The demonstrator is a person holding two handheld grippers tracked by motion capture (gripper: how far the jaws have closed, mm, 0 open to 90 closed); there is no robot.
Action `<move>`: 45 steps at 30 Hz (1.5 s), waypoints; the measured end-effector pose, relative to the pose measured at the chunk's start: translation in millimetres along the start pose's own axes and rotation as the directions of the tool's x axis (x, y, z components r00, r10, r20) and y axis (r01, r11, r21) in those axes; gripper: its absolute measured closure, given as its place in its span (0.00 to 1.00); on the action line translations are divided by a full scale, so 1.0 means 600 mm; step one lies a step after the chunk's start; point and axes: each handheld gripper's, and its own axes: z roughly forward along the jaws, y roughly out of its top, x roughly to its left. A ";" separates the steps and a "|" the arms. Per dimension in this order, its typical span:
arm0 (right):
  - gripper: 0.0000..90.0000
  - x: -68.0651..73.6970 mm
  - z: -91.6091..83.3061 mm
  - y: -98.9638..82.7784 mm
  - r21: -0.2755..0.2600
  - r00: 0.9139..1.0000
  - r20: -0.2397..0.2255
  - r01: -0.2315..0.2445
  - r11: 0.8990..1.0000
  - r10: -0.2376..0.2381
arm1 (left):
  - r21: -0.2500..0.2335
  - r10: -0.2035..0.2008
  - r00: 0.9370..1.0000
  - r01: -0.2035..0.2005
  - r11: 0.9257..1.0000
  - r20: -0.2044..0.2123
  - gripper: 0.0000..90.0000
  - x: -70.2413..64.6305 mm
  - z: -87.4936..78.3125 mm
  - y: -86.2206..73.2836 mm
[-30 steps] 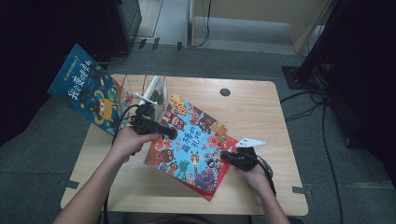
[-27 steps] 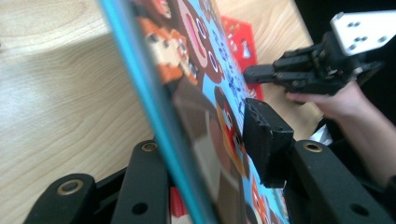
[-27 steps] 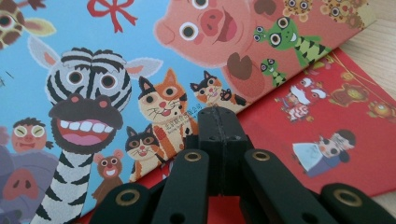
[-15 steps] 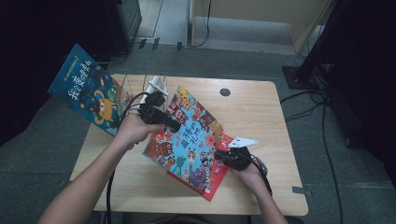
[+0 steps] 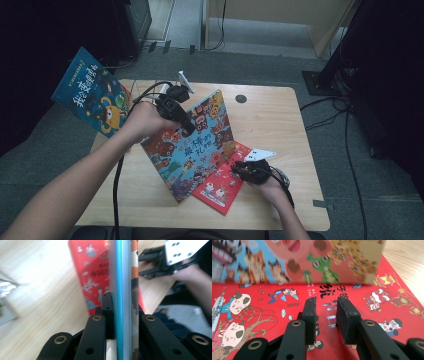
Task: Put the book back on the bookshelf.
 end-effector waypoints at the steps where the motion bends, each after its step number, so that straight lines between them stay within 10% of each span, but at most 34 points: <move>1: 0.77 0.001 0.000 0.000 0.000 1.000 0.001 0.004 1.000 -0.004 | 0.002 0.008 1.000 -0.008 1.000 -0.024 0.91 -0.004 -0.006 -0.001; 19: 0.62 -0.005 0.009 0.006 -0.018 0.999 0.033 -0.018 1.000 0.019 | -0.040 -0.095 0.993 0.092 0.995 -0.074 0.91 0.028 -0.095 -0.095; 45: 0.48 -0.022 0.021 0.018 -0.016 0.999 0.049 -0.013 1.000 0.014 | -0.154 -0.315 0.948 0.304 0.940 -0.052 0.91 0.096 -0.183 -0.253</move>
